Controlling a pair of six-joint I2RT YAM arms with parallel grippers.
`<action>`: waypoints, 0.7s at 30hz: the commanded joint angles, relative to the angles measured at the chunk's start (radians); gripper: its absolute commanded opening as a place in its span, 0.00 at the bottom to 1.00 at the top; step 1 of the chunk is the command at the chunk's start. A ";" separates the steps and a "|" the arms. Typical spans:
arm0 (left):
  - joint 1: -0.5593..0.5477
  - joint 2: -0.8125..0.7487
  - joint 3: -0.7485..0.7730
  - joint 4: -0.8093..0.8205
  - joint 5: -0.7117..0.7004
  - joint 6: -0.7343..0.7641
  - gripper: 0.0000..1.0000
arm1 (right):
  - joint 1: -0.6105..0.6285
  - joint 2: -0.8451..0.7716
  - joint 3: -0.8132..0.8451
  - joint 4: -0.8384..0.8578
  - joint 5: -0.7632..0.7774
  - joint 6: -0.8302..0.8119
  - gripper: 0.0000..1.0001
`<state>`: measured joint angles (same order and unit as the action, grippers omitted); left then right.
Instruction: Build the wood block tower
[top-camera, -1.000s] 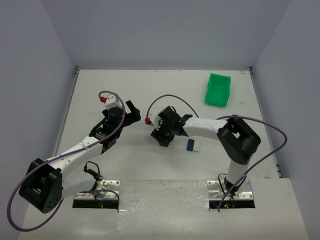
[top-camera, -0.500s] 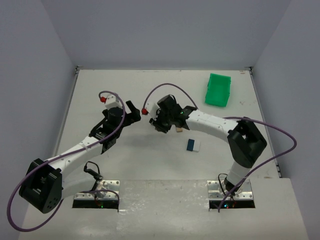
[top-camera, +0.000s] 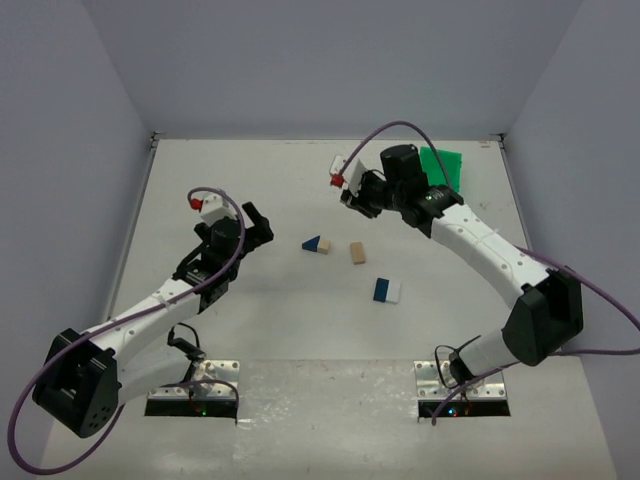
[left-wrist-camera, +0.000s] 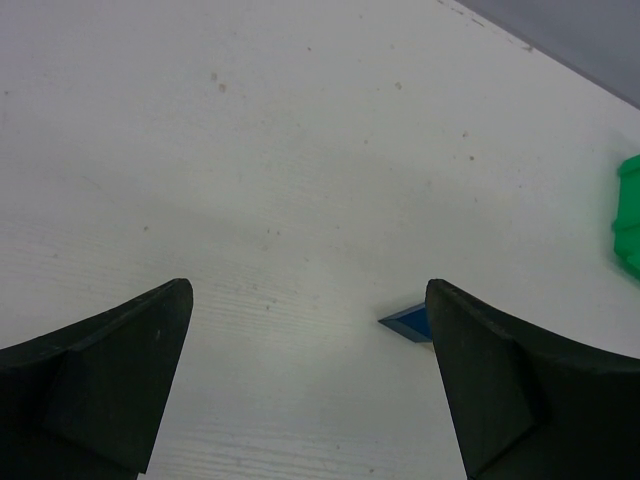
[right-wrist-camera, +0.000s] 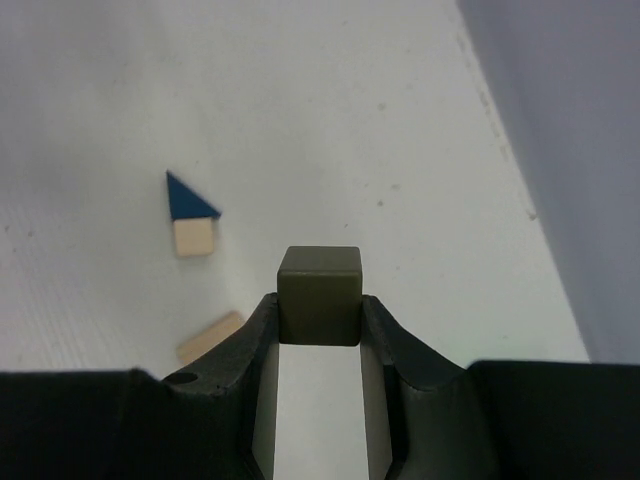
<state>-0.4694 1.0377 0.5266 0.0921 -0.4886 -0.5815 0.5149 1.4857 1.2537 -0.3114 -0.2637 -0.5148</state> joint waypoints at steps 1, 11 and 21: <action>0.014 -0.022 0.007 -0.018 -0.103 -0.015 1.00 | -0.022 -0.092 -0.174 -0.069 -0.023 -0.114 0.10; 0.014 0.050 0.002 0.026 -0.128 -0.006 1.00 | -0.065 -0.306 -0.492 -0.132 -0.120 -0.091 0.14; 0.014 0.058 -0.010 0.034 -0.130 -0.008 1.00 | -0.065 -0.236 -0.559 -0.114 -0.175 -0.132 0.17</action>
<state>-0.4694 1.1046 0.5173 0.0793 -0.5979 -0.5880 0.4484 1.2235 0.6922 -0.4475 -0.3921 -0.6075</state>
